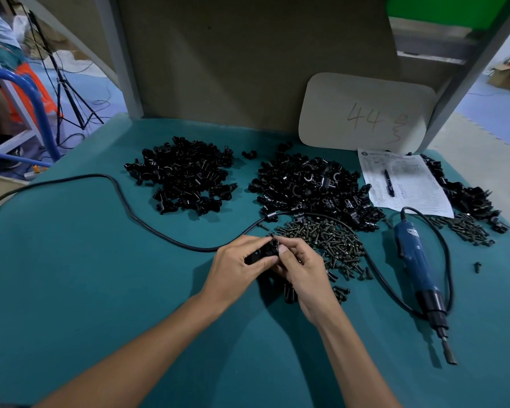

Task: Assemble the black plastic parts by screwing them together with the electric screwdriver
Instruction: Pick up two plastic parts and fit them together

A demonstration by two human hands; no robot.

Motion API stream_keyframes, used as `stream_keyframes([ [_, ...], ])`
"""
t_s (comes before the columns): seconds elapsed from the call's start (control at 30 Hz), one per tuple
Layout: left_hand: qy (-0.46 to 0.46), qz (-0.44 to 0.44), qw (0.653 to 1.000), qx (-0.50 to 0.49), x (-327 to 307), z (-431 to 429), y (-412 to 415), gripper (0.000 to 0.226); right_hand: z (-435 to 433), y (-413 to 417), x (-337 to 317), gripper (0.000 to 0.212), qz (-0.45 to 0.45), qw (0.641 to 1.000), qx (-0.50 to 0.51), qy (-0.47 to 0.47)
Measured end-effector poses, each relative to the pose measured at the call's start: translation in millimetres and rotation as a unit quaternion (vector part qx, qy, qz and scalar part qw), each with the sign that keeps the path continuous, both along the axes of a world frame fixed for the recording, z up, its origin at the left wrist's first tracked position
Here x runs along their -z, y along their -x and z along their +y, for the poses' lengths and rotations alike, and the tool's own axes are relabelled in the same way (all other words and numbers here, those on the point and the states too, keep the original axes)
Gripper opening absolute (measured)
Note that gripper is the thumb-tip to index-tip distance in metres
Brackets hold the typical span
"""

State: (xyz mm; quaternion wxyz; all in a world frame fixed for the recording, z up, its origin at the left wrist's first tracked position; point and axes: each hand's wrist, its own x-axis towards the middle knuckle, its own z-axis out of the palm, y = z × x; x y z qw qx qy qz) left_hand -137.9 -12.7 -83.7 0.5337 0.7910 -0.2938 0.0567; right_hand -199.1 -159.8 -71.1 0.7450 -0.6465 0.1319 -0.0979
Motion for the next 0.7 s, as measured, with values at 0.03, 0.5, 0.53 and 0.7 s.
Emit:
stream_keyframes([
  [0.03,0.001,-0.001,1.000,0.001,0.0,0.0,0.0,0.041,-0.1,-0.3,0.2,0.021,0.001,1.000,-0.002,0.003],
  [0.5,0.000,0.041,0.999,0.003,3.2,0.8,-1.3,0.048,-0.2,1.1,-0.6,0.021,0.004,1.000,0.003,0.012],
  [0.53,0.000,0.042,0.999,0.003,3.4,0.9,-1.4,0.048,-0.3,1.3,-0.8,0.021,0.004,1.000,0.002,0.012],
  [0.7,0.001,0.043,0.999,0.006,3.0,0.1,-1.8,0.049,-1.1,0.2,-0.3,0.022,0.012,1.000,0.002,0.009],
])
